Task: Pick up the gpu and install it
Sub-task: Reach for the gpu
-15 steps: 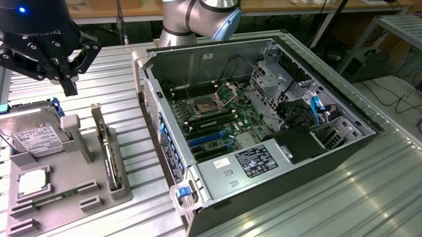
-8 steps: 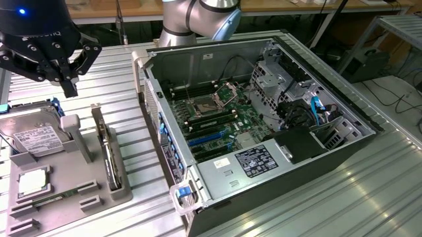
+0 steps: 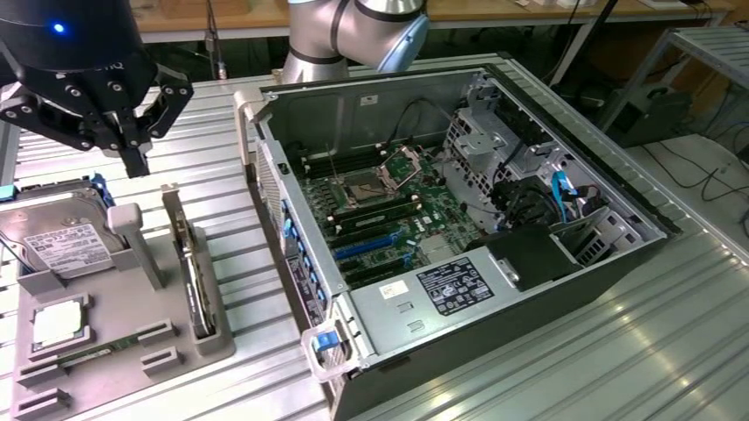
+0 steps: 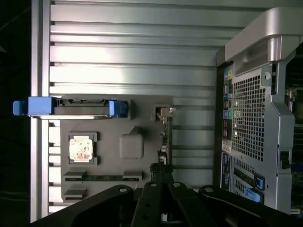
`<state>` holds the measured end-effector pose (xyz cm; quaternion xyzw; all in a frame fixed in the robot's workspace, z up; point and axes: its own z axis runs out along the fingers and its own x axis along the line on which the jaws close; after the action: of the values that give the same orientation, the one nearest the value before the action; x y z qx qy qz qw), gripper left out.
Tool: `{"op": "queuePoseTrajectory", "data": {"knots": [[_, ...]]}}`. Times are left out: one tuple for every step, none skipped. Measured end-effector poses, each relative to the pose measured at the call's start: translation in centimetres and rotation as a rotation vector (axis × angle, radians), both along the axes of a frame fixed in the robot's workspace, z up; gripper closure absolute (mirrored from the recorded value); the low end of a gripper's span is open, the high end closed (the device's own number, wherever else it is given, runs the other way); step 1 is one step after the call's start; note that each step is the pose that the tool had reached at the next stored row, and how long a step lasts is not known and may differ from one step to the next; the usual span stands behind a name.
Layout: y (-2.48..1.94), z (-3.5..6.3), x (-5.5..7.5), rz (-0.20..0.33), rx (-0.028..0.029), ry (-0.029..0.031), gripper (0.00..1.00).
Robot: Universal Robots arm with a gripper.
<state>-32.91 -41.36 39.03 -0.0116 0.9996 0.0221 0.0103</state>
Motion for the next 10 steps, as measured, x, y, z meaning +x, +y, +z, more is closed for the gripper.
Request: {"op": "queuePoseTrajectory", "data": {"knots": [[-0.17,-0.02,0.07,0.0,-0.0001,0.0,0.89],[-0.33,-0.03,0.13,0.0,-0.0005,0.0,0.89],[-0.49,-0.05,0.16,0.0,-0.0009,0.0,0.89],[-0.6,-0.06,0.17,0.0,-0.0012,0.0,0.89],[-0.71,-0.07,0.2,0.0,-0.0017,0.0,0.89],[-0.82,-0.1,0.23,0.0,-0.0019,-0.0001,0.89],[-0.92,-0.12,0.27,0.0,-0.0022,0.0,0.89],[-1.0,-0.13,0.31,0.0,-0.0024,0.0,0.89],[-1.05,-0.15,0.35,0.0,-0.0024,-0.0001,0.89],[-1.06,-0.14,0.34,0.0,-0.0025,-0.0001,0.89]]}}
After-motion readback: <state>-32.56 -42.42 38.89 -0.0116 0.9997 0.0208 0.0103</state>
